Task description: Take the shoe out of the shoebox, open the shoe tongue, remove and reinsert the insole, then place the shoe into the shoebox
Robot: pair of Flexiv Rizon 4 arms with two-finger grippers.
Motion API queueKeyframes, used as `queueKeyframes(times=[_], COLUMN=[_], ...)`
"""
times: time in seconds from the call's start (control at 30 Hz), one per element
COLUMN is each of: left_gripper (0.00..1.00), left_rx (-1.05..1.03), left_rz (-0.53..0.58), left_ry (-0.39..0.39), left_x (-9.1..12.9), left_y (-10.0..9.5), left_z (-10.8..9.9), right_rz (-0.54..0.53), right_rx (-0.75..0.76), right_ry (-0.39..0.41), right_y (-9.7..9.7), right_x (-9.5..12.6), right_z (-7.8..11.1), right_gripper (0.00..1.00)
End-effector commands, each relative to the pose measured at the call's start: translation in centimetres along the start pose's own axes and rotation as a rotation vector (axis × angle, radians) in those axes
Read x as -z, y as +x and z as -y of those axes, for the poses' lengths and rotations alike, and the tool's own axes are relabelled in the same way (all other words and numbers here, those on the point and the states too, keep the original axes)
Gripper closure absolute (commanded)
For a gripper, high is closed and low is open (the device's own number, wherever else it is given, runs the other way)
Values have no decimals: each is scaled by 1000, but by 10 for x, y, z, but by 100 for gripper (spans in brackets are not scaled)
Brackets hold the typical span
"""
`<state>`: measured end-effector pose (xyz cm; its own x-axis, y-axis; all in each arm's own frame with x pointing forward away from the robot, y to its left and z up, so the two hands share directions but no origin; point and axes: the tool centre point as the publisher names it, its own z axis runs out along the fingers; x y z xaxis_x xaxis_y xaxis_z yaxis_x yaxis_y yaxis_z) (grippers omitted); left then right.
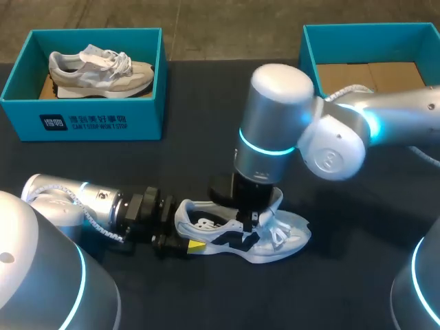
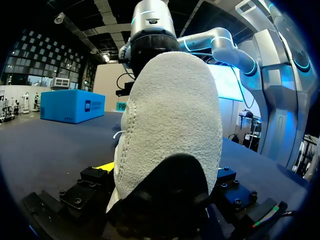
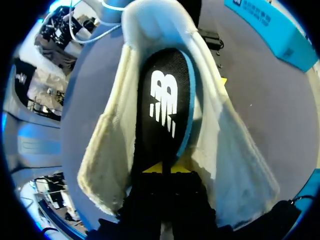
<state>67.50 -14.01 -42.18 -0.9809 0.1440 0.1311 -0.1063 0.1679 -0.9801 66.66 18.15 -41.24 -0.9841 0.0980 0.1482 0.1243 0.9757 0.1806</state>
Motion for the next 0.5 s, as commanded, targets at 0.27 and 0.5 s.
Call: queueKeyframes(times=[0.27,0.5], left_gripper=[100,100], left_rx=[2,2], left_rz=[4,4], left_ry=[-1,-1], left_x=[0,0], left_y=[-2,-2], left_z=[0,0], right_rz=[138,172], right_rx=[61,82], right_ry=[-203,-247], right_y=[15,7], right_x=[21,30], right_z=[21,20], right_gripper=[100,100])
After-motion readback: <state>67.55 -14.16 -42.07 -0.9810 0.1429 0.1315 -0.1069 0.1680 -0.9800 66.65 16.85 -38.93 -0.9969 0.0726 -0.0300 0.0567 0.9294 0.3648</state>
